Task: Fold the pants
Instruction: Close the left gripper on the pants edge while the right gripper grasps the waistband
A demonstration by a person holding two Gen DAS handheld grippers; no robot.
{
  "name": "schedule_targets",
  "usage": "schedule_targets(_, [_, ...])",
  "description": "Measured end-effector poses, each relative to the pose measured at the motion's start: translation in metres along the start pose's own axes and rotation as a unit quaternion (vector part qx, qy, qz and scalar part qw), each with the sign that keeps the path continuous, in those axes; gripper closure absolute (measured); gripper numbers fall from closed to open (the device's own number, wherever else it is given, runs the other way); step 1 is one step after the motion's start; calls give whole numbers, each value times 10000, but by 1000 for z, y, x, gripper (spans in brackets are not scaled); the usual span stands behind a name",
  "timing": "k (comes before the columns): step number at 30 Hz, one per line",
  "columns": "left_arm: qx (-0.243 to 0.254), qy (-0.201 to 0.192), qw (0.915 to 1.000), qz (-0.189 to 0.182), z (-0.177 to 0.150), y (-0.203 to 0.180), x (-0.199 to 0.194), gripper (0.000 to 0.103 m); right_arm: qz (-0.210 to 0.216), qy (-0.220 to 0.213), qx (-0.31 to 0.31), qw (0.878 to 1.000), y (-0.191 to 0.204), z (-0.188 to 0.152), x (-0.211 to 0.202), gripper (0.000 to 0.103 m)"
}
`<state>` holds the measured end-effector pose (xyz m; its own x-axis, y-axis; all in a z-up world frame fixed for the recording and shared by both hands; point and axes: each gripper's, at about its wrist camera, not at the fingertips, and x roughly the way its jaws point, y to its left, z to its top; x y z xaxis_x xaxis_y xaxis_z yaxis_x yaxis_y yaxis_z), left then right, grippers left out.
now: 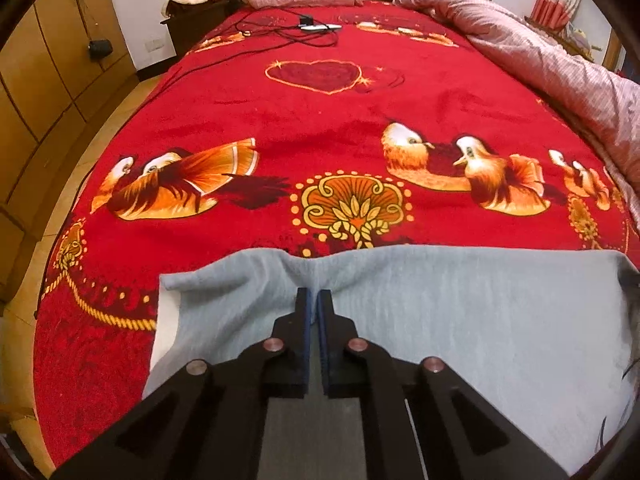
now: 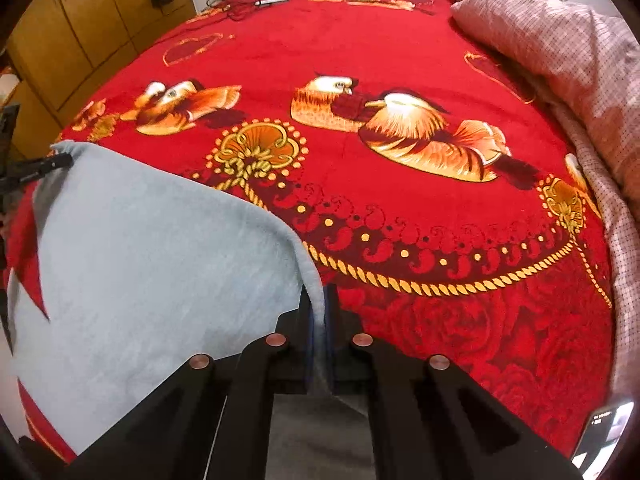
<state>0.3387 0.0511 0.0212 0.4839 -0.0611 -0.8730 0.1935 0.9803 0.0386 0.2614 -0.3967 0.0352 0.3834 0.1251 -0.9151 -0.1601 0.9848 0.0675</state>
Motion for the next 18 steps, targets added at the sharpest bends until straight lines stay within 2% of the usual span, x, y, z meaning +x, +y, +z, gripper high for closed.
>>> schedule_targets(7, [-119,-290,9995,-102,-11,2,-35,100,83,-292,0,9995,12,-10,-27,98])
schedule_targets(18, [-369,-866,9954,-181,-58,12,-117,100,254,-835,27,9962,36,-51,-84,98])
